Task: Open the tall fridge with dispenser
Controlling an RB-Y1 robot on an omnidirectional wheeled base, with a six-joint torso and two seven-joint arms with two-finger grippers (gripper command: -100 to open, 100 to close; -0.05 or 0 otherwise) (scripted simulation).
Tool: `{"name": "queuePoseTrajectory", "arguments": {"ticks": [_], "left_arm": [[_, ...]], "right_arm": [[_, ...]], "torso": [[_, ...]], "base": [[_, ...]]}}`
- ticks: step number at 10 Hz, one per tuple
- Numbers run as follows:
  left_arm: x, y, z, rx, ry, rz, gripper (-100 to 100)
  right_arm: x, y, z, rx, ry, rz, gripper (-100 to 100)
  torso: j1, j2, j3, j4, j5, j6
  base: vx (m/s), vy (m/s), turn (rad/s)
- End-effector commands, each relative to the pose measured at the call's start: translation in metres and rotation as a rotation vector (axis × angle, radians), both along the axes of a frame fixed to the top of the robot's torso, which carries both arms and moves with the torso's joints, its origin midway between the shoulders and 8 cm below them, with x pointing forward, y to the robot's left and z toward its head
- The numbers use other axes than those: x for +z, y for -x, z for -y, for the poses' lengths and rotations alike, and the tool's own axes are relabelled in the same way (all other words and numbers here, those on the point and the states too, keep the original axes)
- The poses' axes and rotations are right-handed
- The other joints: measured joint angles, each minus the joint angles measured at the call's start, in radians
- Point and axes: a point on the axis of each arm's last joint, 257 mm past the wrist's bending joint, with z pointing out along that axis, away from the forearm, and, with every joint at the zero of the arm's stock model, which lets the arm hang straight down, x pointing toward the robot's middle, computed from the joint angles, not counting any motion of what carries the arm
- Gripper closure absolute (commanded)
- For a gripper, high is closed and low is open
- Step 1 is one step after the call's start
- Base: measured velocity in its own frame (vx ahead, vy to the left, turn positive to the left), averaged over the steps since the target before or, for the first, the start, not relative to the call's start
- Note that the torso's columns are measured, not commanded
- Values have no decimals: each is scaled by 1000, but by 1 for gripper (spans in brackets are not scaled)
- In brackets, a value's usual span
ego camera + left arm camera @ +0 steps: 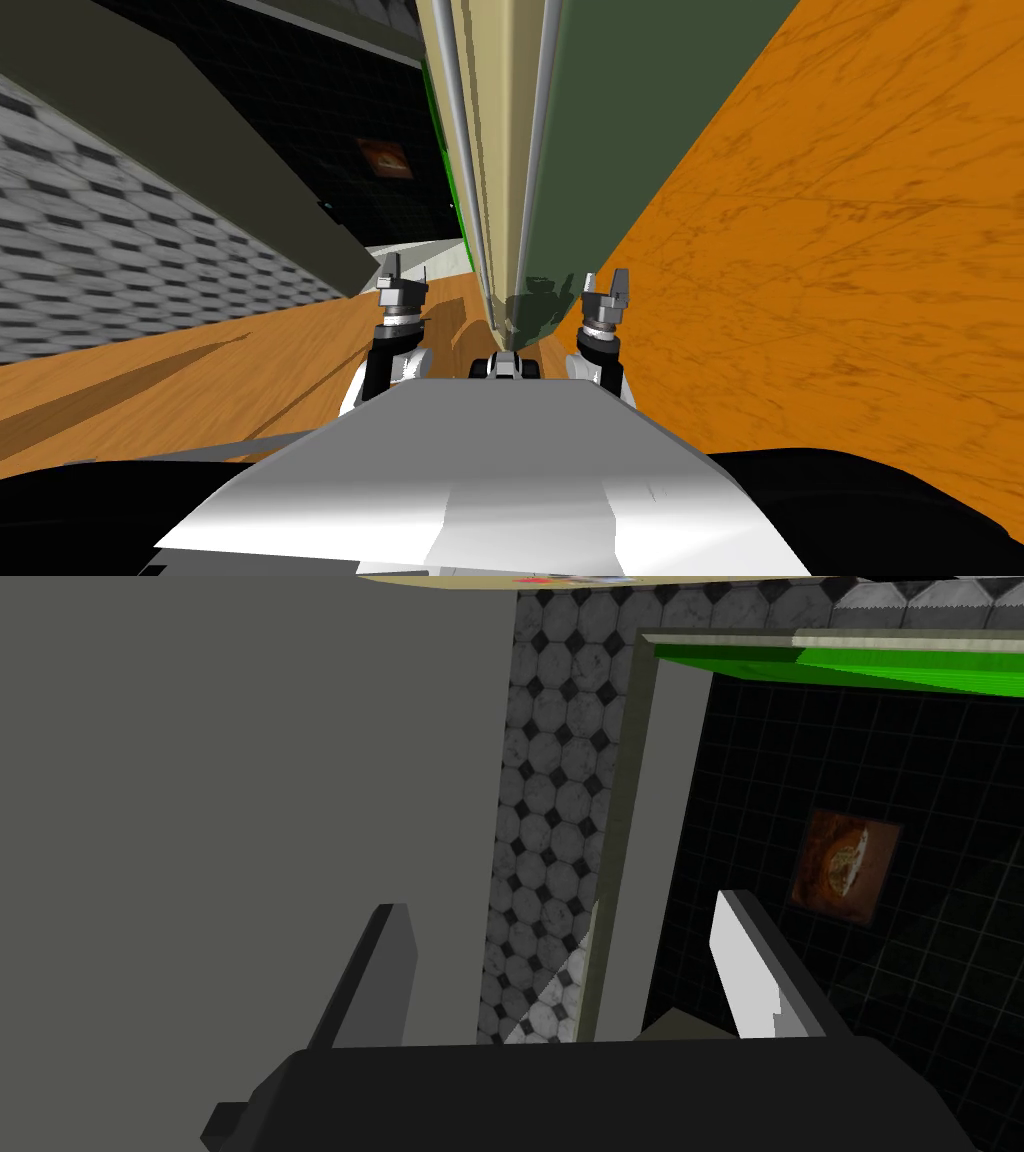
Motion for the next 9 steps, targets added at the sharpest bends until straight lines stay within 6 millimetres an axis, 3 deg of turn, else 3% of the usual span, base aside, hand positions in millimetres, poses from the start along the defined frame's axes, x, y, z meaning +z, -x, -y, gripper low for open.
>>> {"name": "queuePoseTrajectory", "arguments": {"ticks": [1, 9], "left_arm": [[0, 0, 0, 0, 0, 0, 0], [0, 0, 0, 0, 0, 0, 0]], "right_arm": [[-4, -4, -6, 95, -57, -9, -100], [-14, -17, -16, 388, -343, -22, -100]], "torso": [[0, 9, -20, 10, 0, 0], [0, 13, -25, 14, 0, 0]], "base": [[-5, 3, 33], [-3, 4, 39]]}}
